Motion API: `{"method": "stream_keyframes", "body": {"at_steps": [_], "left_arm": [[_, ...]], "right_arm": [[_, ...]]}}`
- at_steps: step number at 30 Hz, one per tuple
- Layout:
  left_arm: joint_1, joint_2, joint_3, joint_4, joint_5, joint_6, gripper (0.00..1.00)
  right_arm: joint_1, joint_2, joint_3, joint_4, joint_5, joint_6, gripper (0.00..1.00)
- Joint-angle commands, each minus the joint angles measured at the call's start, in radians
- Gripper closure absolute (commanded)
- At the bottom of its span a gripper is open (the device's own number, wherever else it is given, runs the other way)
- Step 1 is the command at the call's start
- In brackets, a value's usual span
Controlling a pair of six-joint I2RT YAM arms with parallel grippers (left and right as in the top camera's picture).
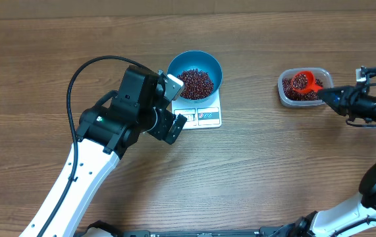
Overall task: Scoop item into bowl and weigh 150g on scale
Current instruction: 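Dip the red scoop into the tub beans with the right gripper, then lift the filled scoop and carry it left over the teal bowl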
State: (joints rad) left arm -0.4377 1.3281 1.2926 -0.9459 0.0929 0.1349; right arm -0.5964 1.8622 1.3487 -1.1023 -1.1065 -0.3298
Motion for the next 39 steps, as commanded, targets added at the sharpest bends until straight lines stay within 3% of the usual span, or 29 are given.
{"method": "stream_keyframes", "body": {"at_steps": [1, 8, 18, 27, 32, 39], "left_arm": [[0.0, -0.008, -0.008, 0.001, -0.007, 0.018, 0.0], [0.0, -0.008, -0.008, 0.001, -0.007, 0.019, 0.0], [0.0, -0.008, -0.008, 0.001, -0.007, 0.019, 0.0], [0.0, -0.008, -0.008, 0.001, -0.007, 0.019, 0.01], [0.0, -0.008, -0.008, 0.001, -0.007, 0.019, 0.0], [0.0, -0.008, -0.008, 0.001, -0.007, 0.019, 0.0]], "right_arm": [[0.051, -0.011, 0.014, -0.002, -0.075, -0.019, 0.96], [0.206, -0.043, 0.069, -0.002, -0.09, -0.005, 0.96], [0.458, -0.047, 0.177, 0.12, -0.08, 0.155, 0.96], [0.665, -0.047, 0.191, 0.301, 0.211, 0.354, 0.96], [0.747, -0.047, 0.198, 0.32, 0.362, 0.364, 0.96], [0.782, -0.047, 0.255, 0.312, 0.382, 0.364, 0.96]]}}
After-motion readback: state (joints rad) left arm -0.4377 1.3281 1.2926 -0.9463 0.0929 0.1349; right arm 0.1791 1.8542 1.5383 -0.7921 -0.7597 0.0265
